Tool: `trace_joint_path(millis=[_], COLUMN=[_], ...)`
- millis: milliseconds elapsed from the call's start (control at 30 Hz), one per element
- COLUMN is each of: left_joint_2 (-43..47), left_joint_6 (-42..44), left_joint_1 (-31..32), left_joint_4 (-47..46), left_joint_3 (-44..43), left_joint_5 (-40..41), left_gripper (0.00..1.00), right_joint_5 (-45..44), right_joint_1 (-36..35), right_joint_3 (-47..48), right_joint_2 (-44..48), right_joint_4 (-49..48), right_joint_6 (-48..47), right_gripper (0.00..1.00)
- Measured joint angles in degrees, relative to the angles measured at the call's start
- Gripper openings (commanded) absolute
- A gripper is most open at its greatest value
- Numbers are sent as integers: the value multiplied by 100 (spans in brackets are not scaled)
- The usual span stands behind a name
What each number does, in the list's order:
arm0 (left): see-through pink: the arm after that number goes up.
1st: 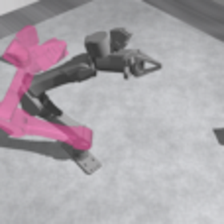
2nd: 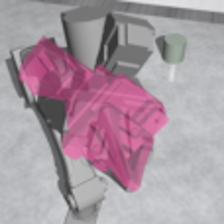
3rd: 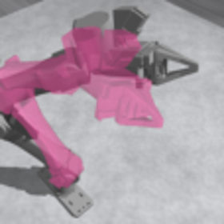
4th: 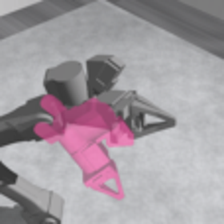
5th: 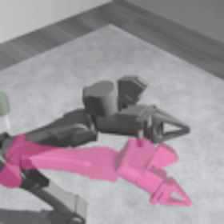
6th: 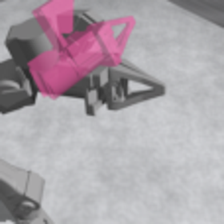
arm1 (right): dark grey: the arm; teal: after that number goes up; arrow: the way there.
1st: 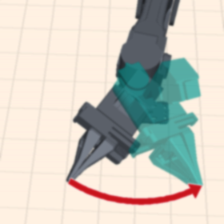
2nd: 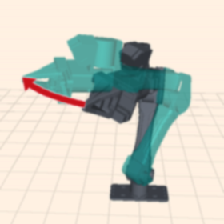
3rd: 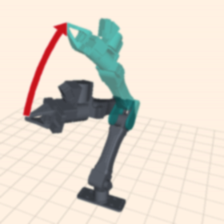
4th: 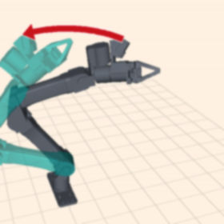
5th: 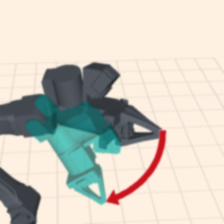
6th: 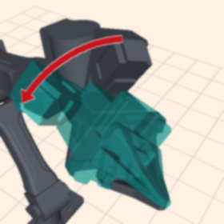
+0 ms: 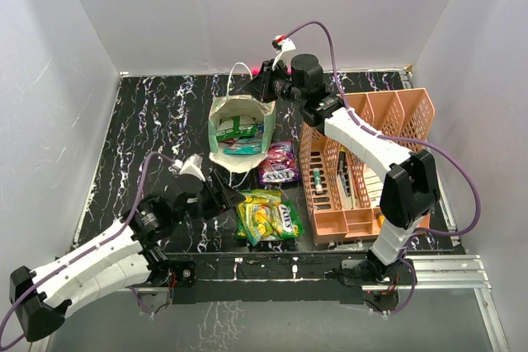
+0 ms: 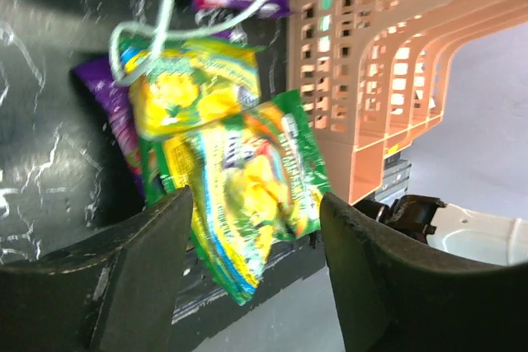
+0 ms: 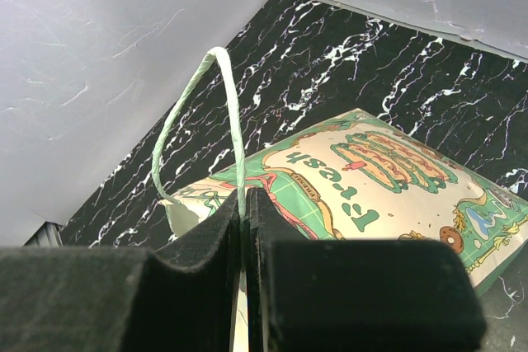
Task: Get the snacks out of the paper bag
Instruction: Take out the snack from the paper bag.
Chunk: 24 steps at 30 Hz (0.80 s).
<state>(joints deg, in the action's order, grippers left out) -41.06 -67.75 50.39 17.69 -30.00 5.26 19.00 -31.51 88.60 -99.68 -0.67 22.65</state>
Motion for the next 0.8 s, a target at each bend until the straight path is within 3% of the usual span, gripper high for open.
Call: trace_joint_path(millis=[300, 433, 600, 800], left_joint_2=[-675, -1532, -2312, -2911], left_joint_6=[2498, 4240, 6806, 8688], left_joint_1=[0, 0, -42, -699], left_joint_4=[109, -323, -1615, -2935], left_joint_3=[-1843, -2476, -2098, -1451], left_joint_5=[382, 619, 498, -48], left_gripper=[69, 57, 50, 38], right_joint_5=[46, 85, 94, 103], right_joint_1=[0, 0, 0, 2], right_joint_3=[0, 2, 35, 166], right_joint_2=[0, 0, 0, 0], right_joint_4=[2, 2, 11, 44], right_joint_6=[24, 68, 151, 164], right_gripper=[7, 7, 7, 7])
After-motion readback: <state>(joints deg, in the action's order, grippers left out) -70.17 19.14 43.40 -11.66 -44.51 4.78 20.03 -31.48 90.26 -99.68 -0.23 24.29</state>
